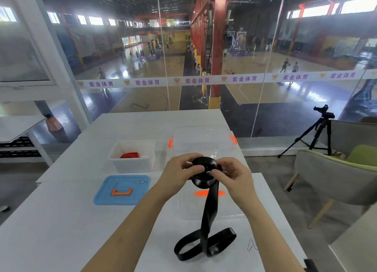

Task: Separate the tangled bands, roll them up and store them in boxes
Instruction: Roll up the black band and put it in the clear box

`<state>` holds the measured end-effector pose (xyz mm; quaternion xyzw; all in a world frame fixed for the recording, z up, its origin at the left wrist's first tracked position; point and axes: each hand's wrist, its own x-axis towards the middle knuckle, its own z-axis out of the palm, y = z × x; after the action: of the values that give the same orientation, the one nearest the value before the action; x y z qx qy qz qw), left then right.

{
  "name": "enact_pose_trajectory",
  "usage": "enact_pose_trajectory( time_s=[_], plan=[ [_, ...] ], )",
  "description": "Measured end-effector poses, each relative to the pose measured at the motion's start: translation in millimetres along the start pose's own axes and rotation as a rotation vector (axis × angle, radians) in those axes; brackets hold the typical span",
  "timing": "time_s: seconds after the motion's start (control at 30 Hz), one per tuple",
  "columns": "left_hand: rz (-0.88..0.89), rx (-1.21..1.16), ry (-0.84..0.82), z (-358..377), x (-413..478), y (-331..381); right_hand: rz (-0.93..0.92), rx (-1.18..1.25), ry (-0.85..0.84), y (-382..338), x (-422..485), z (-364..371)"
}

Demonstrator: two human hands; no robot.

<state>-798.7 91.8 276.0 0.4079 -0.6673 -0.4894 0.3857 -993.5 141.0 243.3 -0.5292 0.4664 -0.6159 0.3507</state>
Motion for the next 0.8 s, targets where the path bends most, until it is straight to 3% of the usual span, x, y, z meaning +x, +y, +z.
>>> enact_pose_trajectory(
  time_s=[0.33, 0.5, 0.63, 0.8],
  plan=[
    [0.03, -0.103, 0.117, 8.1, -0.2, -2.1, 0.031, 0.006, -0.044, 1.9, -1.9, -1.4],
    [0.044, -0.292, 0.186, 8.0, -1.2, -2.4, 0.046, 0.102, -0.023, 2.7, -4.8, 1.7],
    [0.02, -0.429, 0.15, 14.0, -4.7, -2.6, -0.003, 0.11, 0.027, -2.9, 0.2, 4.1],
    [-0.032, -0.315, 0.002, 4.5, -6.0, -1.7, -0.033, 0.075, 0.034, -11.4, 7.8, -3.2]
  ],
)
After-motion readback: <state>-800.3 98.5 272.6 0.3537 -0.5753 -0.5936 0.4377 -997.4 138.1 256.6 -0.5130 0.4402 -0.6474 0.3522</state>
